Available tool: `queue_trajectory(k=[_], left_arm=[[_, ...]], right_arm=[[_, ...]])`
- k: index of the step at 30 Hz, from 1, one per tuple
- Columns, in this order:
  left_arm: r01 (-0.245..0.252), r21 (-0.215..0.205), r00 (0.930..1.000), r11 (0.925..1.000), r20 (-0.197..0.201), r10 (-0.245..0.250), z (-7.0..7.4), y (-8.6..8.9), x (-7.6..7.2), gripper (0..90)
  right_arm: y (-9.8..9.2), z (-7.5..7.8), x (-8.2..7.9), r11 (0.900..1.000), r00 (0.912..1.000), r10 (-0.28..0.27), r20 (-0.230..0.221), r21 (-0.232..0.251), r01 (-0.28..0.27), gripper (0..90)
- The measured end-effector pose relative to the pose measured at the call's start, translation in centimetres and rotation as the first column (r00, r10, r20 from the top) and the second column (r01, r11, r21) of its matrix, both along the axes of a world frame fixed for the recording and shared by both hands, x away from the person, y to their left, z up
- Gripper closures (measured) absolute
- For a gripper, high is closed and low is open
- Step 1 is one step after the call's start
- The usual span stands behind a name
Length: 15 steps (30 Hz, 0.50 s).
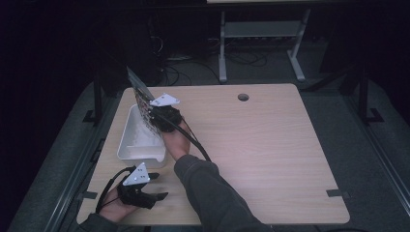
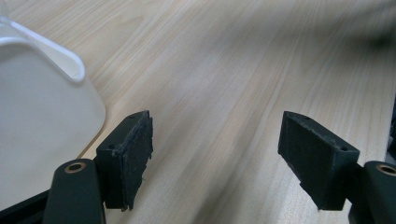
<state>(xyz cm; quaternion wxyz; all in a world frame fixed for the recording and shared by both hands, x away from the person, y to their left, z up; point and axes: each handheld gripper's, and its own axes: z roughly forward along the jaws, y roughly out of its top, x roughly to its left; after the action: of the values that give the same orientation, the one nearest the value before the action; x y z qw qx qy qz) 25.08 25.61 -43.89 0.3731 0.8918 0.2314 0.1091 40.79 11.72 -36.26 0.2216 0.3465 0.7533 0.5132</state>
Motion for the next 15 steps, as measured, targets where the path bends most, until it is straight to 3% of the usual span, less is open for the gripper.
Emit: queue_trajectory(k=[5, 15], left_arm=[[-0.002, -0.002, 1.0, 1.0, 0.0, 0.002, 0.01, 0.0, 0.0, 25.7], [-0.006, -0.005, 1.0, 1.0, 0.0, 0.006, -0.01, 0.03, 0.02, 25.8]], right_arm=[[-0.57, 0.08, 0.18, 1.0, 0.9997, -0.001, -0.025, -0.029, 0.001, 72.5], [-0.64, 0.04, 0.03, 0.997, 0.9997, -0.016, -0.018, -0.073, 0.014, 71.2]])
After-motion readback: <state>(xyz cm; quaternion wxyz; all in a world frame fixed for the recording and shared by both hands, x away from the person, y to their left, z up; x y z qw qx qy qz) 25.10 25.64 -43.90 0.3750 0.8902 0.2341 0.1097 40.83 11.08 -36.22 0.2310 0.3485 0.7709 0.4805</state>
